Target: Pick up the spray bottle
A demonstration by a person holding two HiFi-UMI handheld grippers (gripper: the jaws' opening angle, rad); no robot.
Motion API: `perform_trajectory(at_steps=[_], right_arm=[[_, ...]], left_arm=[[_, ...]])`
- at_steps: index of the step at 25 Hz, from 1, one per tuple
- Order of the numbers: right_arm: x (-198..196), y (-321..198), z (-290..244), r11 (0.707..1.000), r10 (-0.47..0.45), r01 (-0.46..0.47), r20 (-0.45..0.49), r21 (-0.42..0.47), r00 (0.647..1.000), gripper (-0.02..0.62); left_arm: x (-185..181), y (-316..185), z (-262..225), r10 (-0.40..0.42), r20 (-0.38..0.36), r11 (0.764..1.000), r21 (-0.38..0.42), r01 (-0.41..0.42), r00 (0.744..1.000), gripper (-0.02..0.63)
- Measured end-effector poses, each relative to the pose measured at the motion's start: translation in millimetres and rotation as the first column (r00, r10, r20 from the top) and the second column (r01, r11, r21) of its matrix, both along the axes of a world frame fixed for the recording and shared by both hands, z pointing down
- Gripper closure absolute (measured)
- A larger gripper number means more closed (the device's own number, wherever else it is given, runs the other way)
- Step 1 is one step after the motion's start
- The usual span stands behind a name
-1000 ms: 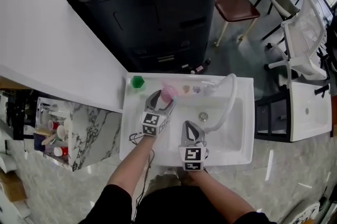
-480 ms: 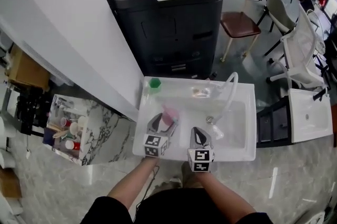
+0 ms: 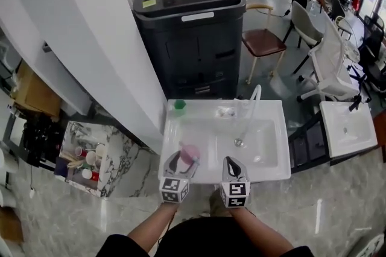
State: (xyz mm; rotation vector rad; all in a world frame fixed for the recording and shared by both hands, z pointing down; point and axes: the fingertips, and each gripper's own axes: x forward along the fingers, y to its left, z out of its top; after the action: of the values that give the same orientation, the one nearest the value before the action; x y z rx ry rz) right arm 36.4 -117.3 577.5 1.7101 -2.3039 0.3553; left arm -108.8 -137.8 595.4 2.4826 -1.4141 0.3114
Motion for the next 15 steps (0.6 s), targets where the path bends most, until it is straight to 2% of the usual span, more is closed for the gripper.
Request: perform_trajectory(at_steps=[3,6,11,15], right_arm=[[11,18,-24,0.999,0.005,-0.004,-0.031,0.041,1.000,0.597],[14,38,-51,0.997,-0.017,0.021,-0.055,0.075,0.998,0.597],[11,66,-81,0.995,-0.054,0.055,-0.012,0.080,0.998,0.597],[17,82,-91,0.997,-0.044,0.043,0.017,0.070,0.999,0.597]], left_arm=[[-3,18,-28,0.004,0.021,0.999,0.042,-0.005,1.000,0.275],[0,37,-57,0.008,-0.014,0.998,0.063,-0.007,1.000,0.275],[2,67,-85,-0.002,-0.032,0.998,0.068,0.004,0.999,0.275],[0,94,-93,-0.010,-0.047,0.998,0.065,0.013,0.999,0.275]])
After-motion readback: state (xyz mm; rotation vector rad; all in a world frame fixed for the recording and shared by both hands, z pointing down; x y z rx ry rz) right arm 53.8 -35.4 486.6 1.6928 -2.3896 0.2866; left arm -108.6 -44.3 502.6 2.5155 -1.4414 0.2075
